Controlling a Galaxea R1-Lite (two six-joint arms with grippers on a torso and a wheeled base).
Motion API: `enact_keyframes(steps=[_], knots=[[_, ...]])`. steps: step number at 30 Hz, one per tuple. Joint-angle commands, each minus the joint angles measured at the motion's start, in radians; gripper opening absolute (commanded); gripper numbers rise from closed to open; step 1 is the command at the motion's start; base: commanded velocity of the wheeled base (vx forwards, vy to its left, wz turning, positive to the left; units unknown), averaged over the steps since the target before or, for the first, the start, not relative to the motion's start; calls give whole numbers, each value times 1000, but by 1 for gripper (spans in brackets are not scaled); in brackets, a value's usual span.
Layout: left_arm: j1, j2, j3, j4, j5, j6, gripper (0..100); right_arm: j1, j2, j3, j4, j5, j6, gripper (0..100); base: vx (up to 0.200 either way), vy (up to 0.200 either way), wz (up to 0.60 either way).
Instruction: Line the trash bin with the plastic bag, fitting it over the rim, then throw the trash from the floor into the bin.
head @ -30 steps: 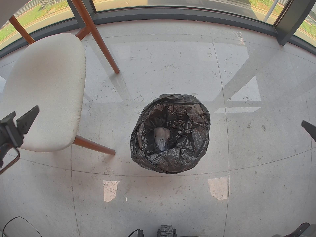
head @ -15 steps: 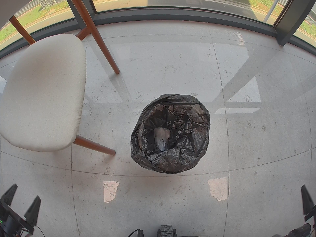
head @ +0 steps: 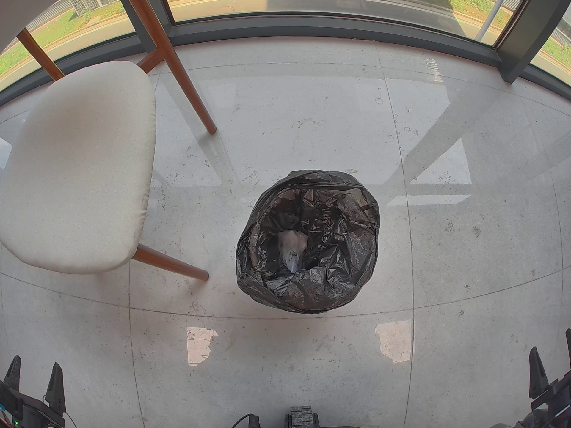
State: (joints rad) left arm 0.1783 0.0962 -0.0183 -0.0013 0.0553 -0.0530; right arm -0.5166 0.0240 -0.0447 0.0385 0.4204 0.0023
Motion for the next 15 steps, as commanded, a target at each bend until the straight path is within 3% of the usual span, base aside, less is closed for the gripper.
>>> enact_keyframes(steps=[1,2,5,8,12,15], knots=[[-112,-4,8,32,-95,70,100,125,157,6,0,115,-68,100,0,0,0],[-195,7,8,30,-89,68,100,165,182,8,-3,116,-65,100,0,0,0],[-298,-16,11,27,-89,67,100,263,174,9,-6,116,-65,100,0,0,0],[-295,-21,14,20,-83,65,100,345,74,16,-16,120,-68,100,0,0,0],[-295,-21,14,20,-43,48,100,342,65,45,-112,100,-67,100,0,0,0],[-292,-21,14,18,-34,28,100,342,70,45,-108,-29,-22,100,0,0,0]])
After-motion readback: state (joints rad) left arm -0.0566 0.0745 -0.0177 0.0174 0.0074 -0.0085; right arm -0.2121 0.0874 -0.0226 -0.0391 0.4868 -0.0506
